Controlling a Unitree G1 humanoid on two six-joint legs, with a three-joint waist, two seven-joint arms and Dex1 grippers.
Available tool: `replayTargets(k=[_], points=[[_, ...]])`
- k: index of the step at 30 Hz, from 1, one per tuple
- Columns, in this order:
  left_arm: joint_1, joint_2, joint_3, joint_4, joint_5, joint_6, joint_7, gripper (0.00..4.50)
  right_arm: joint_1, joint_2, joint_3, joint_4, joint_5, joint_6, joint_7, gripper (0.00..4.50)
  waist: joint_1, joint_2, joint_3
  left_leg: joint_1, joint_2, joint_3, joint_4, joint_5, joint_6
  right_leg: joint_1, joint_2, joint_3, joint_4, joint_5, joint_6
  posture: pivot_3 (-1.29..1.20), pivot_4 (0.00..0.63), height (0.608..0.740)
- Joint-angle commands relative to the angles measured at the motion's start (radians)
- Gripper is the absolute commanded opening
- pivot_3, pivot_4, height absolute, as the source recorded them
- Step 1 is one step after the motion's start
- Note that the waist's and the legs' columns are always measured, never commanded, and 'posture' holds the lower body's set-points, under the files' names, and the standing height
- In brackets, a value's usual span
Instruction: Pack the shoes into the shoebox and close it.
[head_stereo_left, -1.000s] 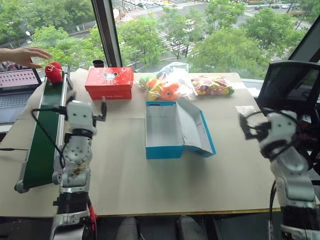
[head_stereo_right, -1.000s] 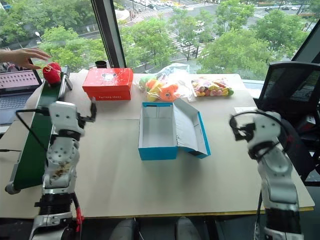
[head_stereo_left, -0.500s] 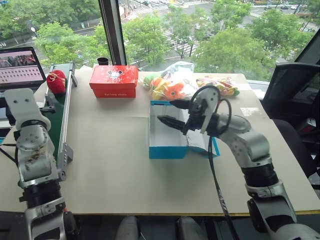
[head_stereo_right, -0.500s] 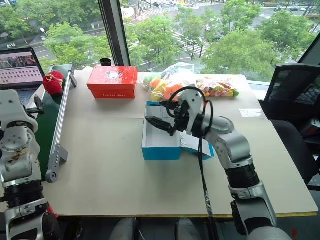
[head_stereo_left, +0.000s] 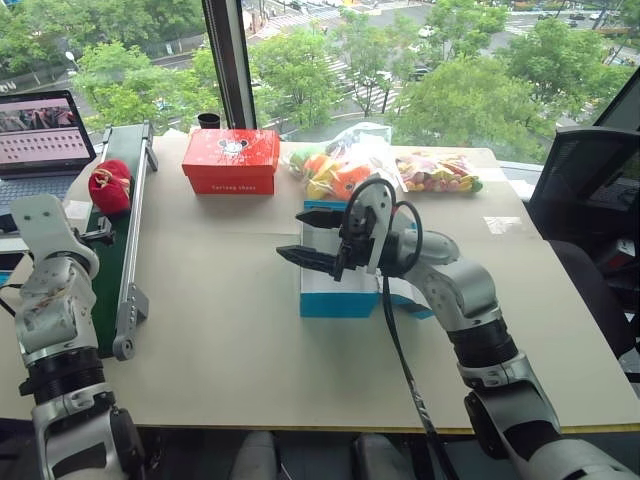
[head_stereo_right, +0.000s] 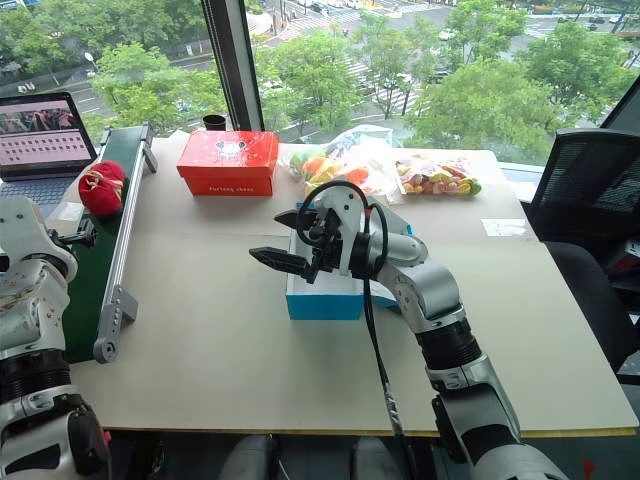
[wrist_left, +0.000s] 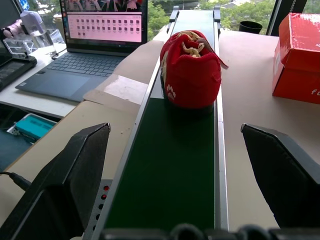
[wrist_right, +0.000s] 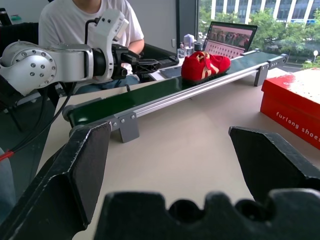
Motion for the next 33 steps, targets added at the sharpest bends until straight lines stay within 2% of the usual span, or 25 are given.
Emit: replayTargets(k=[1,6,18,21,23,25,27,31,33], points=[[-0.039,0.009,0.039,0.070,-0.035,-0.015,0.016,4.50,-0.003,0.003,-0.022,-0.062,0.005,0.011,-0.016,4.49,0.000,0.000,0.000,0.000,0.000,0.000,0.000,0.000,0.000,0.000,0.000,0.000,0.000,0.000,0.000,0.00,0.150,0.739],[-0.051,0.010,0.022,0.153,-0.042,-0.049,0.008,4.50,0.004,0.000,-0.026,-0.088,0.011,0.029,-0.031,4.49,-0.001,0.000,0.000,0.000,0.000,0.000,0.000,0.000,0.000,-0.001,0.000,0.000,0.000,0.000,0.000,0.00,0.150,0.739],[-0.041,0.016,-0.053,0.202,-0.033,-0.096,-0.026,4.50,0.020,-0.011,-0.040,-0.127,0.020,0.073,-0.044,4.49,0.001,0.000,0.000,-0.005,0.000,0.000,0.000,0.000,-0.001,-0.006,0.000,0.000,0.002,0.000,-0.001,0.00,0.150,0.739],[-0.040,0.015,-0.046,0.213,-0.043,-0.097,-0.029,3.80,0.017,-0.014,-0.038,-0.124,0.014,0.073,-0.043,4.50,0.002,0.000,0.000,-0.007,0.000,0.000,0.002,0.001,-0.001,-0.010,0.000,0.000,0.007,0.000,-0.001,0.00,0.150,0.739],[-0.041,0.012,-0.044,0.213,-0.048,-0.098,-0.031,2.98,0.015,-0.016,-0.037,-0.123,0.012,0.073,-0.043,4.50,0.003,0.000,0.000,-0.007,0.000,0.000,0.002,0.001,-0.001,-0.011,0.000,0.000,0.009,0.000,-0.001,0.00,0.150,0.739],[-0.045,0.009,-0.046,0.205,-0.053,-0.107,-0.037,2.53,0.012,-0.018,-0.039,-0.123,0.014,0.076,-0.043,4.50,0.004,0.000,0.000,-0.007,0.000,0.000,0.002,0.001,-0.001,-0.011,0.000,0.000,0.009,0.000,-0.001,0.00,0.150,0.739],[-0.054,0.001,-0.076,0.144,-0.062,-0.137,-0.081,2.48,0.002,-0.010,-0.059,-0.117,0.034,0.096,-0.056,4.50,0.004,0.000,0.000,-0.007,0.000,0.000,0.002,0.002,-0.002,-0.011,0.000,0.000,0.009,0.000,-0.001,0.00,0.150,0.739],[-0.079,-0.048,-0.165,-0.050,-0.142,-0.149,-0.252,2.48,-0.064,0.055,-0.204,-0.057,0.160,0.212,-0.176,4.50,0.009,-0.001,0.000,-0.011,0.000,-0.001,0.003,0.004,-0.006,-0.012,0.000,-0.002,0.009,0.000,-0.001,0.00,0.150,0.739],[-0.090,-0.097,-0.222,-0.185,-0.213,-0.102,-0.315,2.48,-0.116,0.090,-0.312,0.010,0.258,0.334,-0.280,4.50,0.013,-0.001,0.000,-0.012,0.000,-0.002,0.003,0.005,-0.008,-0.013,-0.001,-0.003,0.009,0.001,-0.001,0.00,0.150,0.739]])
